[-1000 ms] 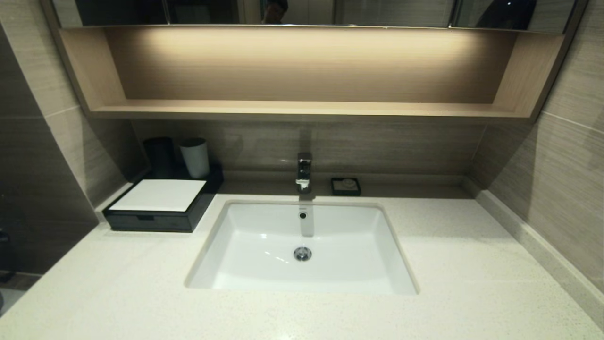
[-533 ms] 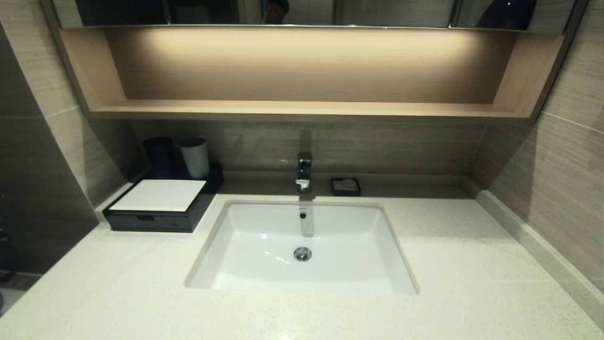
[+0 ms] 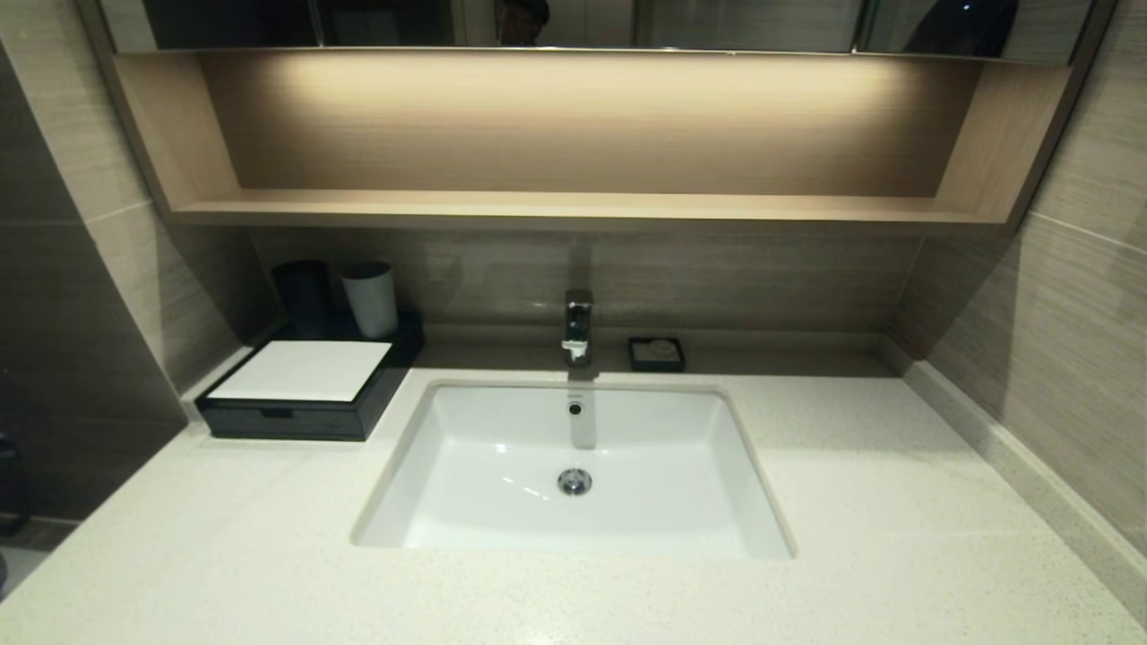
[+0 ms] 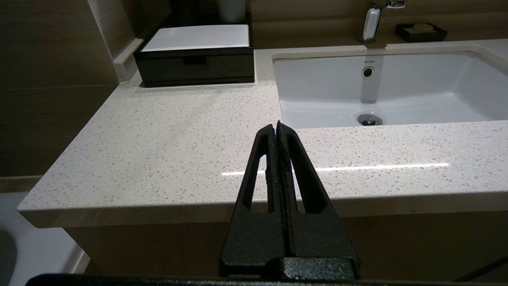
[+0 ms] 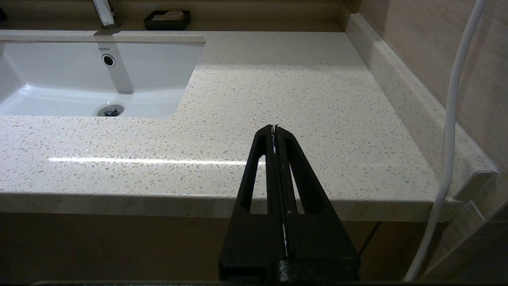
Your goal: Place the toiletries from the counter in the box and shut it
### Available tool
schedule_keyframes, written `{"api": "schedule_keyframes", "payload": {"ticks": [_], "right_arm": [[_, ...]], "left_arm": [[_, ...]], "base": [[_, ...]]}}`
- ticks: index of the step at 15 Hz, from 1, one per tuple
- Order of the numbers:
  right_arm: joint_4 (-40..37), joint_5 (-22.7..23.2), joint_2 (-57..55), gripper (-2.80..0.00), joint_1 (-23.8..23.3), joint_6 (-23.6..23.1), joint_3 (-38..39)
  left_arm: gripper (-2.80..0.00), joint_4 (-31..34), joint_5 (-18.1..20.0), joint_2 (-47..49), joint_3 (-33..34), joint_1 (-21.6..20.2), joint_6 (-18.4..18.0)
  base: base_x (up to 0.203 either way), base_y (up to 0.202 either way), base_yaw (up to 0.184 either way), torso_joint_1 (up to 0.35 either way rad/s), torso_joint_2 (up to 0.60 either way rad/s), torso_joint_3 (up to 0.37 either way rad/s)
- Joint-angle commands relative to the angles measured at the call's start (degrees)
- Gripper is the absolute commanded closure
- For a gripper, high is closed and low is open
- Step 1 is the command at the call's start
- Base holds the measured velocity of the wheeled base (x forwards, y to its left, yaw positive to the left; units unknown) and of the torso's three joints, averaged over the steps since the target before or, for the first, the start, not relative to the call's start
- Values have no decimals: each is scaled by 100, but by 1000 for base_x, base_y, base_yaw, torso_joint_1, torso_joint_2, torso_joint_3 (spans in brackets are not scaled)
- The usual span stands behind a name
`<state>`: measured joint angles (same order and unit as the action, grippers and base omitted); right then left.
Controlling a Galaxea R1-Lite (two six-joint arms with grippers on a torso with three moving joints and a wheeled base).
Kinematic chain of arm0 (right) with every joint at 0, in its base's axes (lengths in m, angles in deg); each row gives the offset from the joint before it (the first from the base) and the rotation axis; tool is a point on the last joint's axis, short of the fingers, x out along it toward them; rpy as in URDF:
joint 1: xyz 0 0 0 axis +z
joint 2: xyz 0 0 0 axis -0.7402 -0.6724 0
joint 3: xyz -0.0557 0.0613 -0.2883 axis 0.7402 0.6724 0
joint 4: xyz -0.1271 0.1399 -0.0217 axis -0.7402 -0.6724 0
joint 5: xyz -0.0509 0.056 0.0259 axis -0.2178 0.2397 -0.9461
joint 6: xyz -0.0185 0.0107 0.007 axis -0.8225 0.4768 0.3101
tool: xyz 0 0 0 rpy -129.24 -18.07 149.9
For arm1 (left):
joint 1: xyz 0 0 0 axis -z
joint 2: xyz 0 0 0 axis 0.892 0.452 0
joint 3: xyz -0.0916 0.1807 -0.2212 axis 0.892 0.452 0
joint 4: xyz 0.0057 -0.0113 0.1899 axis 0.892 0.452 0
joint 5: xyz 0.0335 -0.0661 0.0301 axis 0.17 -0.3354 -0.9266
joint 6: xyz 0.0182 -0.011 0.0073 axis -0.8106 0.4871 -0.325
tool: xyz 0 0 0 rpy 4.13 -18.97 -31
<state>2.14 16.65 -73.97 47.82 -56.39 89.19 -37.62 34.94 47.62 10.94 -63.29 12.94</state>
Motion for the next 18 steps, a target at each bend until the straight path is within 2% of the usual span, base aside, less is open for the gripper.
{"api": "schedule_keyframes", "payload": {"ticks": [1, 3, 7, 15, 18], "right_arm": [[1, 1, 6, 0, 1, 0, 9], [1, 1, 0, 0, 1, 0, 8], [1, 1, 0, 0, 1, 0, 4], [1, 1, 0, 0, 1, 0, 1], [1, 1, 0, 0, 1, 0, 6]], "left_arm": [[0, -348, -203, 7, 334, -2, -118], [0, -616, -316, -2, 564, -2, -311], [0, -460, -316, -2, 549, -8, -268], [0, -512, -401, -2, 549, -8, 241], [0, -512, -439, -2, 549, -11, 263]], "base": [[0, 0, 0, 0, 0, 0], [0, 0, 0, 0, 0, 0], [0, 0, 0, 0, 0, 0], [0, 0, 0, 0, 0, 0], [0, 0, 0, 0, 0, 0]]}}
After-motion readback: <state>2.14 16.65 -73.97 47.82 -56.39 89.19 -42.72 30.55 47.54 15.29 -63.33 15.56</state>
